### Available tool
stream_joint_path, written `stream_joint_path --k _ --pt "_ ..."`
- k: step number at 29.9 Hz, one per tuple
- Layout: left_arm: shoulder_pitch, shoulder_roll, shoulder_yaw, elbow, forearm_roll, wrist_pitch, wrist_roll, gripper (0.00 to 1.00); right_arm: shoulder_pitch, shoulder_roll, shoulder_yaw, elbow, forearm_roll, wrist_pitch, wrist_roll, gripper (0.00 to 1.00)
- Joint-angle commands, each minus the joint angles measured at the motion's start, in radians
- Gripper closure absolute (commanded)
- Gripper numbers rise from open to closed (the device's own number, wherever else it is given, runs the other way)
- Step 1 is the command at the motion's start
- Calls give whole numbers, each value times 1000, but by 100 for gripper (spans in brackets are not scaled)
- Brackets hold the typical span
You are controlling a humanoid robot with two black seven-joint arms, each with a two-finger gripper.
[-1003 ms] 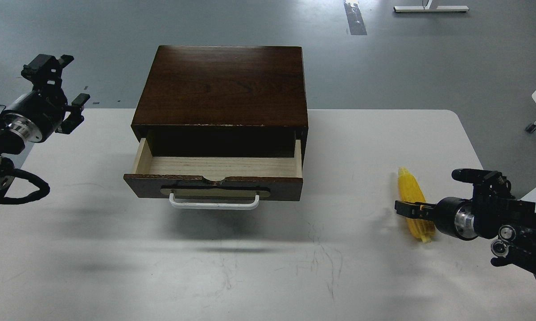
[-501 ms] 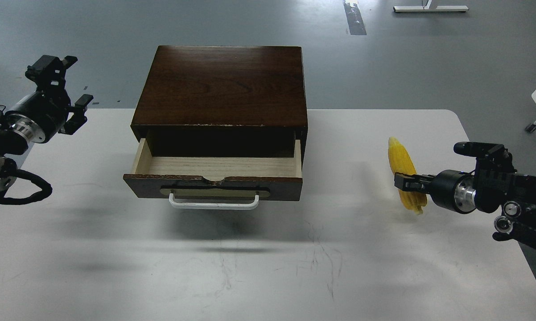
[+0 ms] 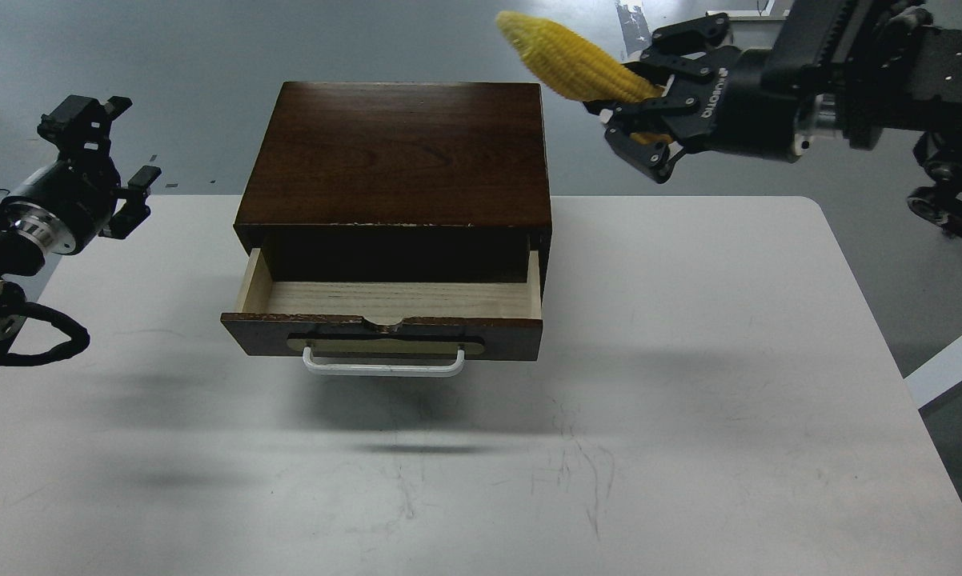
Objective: Put corn in drawer with both arms
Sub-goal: 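Lift the corn cob and swing it over the open drawer, then lower the corn cob into the drawer and open the right gripper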
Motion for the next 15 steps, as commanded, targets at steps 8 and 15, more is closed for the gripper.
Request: stream_joint_path --k 8,15 --pt "-4 11 -1 0 0 2 0 2 1 242 -191 -40 -28 -5 9 87" --pt "0 32 -1 -2 0 1 -3 2 -7 268 -192 -106 -28 -5 6 87"
